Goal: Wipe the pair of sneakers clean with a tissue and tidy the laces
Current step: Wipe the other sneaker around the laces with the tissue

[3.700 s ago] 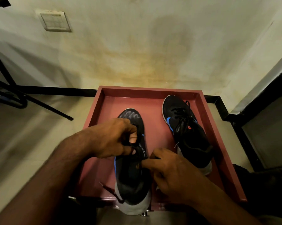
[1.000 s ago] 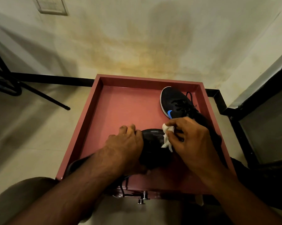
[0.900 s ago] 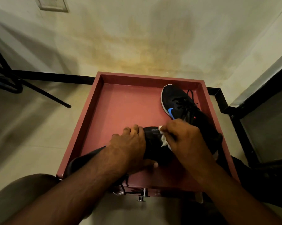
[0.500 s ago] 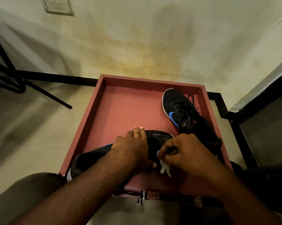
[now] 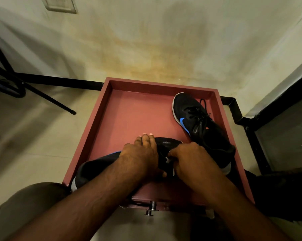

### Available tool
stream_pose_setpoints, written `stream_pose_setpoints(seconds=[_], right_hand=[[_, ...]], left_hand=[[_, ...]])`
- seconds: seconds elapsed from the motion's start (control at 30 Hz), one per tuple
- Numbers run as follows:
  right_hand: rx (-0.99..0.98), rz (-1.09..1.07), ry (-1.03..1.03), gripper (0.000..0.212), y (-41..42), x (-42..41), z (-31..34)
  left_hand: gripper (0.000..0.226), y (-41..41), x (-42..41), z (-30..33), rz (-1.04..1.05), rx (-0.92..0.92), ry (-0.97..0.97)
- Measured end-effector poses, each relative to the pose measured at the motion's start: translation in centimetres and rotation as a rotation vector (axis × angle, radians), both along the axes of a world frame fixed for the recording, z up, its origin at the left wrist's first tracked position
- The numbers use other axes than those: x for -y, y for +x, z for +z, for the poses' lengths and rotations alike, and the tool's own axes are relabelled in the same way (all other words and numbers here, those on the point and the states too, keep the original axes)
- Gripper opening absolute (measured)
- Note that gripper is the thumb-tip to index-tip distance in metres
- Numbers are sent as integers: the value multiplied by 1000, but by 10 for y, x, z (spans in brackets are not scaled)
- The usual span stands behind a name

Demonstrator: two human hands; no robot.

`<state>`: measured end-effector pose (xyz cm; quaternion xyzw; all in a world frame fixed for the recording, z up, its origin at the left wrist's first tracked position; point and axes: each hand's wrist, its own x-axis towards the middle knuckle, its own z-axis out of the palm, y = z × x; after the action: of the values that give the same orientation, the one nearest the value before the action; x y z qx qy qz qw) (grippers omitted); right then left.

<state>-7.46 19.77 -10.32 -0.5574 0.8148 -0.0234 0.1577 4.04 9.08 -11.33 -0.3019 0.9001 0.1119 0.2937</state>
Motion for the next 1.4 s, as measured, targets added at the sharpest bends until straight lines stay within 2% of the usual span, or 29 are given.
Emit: stream_pose_setpoints(seconds=[0.07, 0.13, 0.23, 0.33, 0.4, 0.47, 0.53, 0.63, 0.73, 0.83, 1.03, 1.23, 1.3, 1.4], right_hand=[[91, -36, -14, 23, -4, -6, 6], [299, -95, -115, 15, -8, -14, 8], [513, -286, -591, 18, -14, -21, 13], [504, -450, -1021, 23, -38, -23, 23], [457, -507, -1103, 25, -53, -25, 24], [297, -453, -1080, 27, -58, -26, 21], [170, -310, -987, 22, -50, -26, 17], [171, -75, -763, 13, -30, -19, 6], [40, 81, -457, 24, -12, -10, -15], [-58, 128, -206, 36, 1, -6, -19], [30, 12, -183, 28, -2, -14, -8], [-131, 64, -288, 26, -13, 2, -27], [-176, 78, -260, 33, -11, 4, -22], [-156, 37, -201, 28, -6, 8, -18]], left_hand=[[122, 0, 0, 0, -10, 2, 0], [121, 1, 3, -1, -15, 0, 1], [126, 2, 9, -3, -26, -33, -1], [129, 4, 9, -1, -45, -39, -8], [129, 4, 7, 0, -47, -37, -15], [129, 4, 7, 0, -38, -35, -22], [130, 4, 7, 0, -36, -31, -26], [130, 4, 6, -1, -40, -40, -44], [126, 4, 4, -1, -48, -50, -59], [122, 2, 4, -1, -39, -43, -66], [125, 0, 2, -4, 6, -39, -42], [125, 1, 0, -5, -15, -28, -63], [124, 2, -1, -4, -13, -32, -69], [124, 1, -1, -3, -7, -39, -60]])
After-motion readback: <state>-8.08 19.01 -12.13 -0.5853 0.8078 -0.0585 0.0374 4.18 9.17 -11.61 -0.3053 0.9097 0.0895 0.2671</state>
